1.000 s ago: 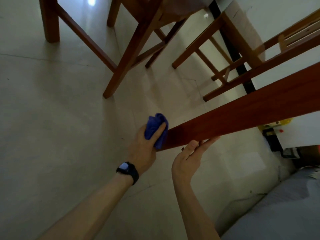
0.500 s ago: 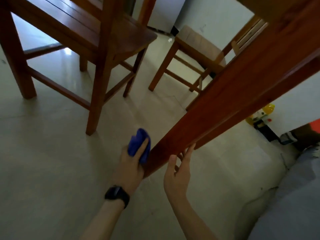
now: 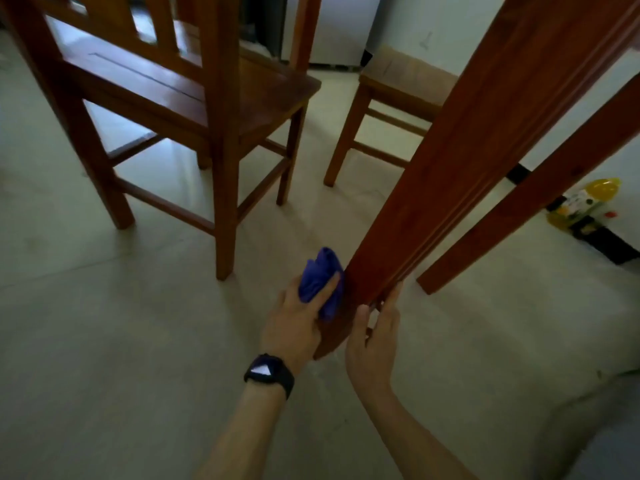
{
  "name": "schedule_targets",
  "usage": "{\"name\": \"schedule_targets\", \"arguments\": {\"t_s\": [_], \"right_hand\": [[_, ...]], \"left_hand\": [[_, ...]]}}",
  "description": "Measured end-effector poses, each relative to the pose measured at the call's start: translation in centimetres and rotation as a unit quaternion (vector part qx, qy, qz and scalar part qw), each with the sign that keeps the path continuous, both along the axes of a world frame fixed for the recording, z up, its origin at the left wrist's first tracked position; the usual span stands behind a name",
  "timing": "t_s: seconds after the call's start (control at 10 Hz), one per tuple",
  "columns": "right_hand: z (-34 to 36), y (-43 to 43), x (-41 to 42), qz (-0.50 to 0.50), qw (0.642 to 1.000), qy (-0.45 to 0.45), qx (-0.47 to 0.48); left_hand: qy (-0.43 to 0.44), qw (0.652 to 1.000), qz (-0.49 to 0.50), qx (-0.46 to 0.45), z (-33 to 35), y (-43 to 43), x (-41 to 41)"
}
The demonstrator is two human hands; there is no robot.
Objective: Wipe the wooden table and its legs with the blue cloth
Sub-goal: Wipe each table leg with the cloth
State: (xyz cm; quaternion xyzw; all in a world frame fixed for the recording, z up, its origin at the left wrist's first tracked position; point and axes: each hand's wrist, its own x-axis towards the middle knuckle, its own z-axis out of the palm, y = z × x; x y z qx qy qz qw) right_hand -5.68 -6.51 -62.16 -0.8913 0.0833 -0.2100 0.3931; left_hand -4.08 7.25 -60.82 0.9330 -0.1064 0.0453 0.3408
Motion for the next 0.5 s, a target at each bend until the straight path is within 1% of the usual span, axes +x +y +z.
{"name": "schedule_targets", "arguments": {"t_s": [0.1, 0.2, 0.3, 0.4, 0.5], "right_hand": [[4.4, 0.6, -2.8, 0.036, 0.991, 0.127, 0.026], [7.4, -0.7, -5.2, 0.118, 0.971, 0.178, -0.106], [11.2, -1.6, -8.4, 0.256, 0.912, 0.194, -0.256], [18.3, -0.8, -10.7, 0.317, 0.879, 0.234, -0.269], [26.5, 0.0, -11.7, 0.361, 0.864, 0.213, -0.277]], "left_hand": [[0.192, 0.975, -0.006, 0.111, -0.2, 3.4, -4.4], [0.343, 0.926, -0.029, 0.156, 3.6, 5.8, -8.2], [0.407, 0.902, -0.037, 0.143, 9.5, 7.3, -11.2], [0.41, 0.9, 0.018, 0.146, 15.5, 8.7, -13.5], [0.451, 0.883, 0.022, 0.131, 23.1, 9.8, -15.1]]}}
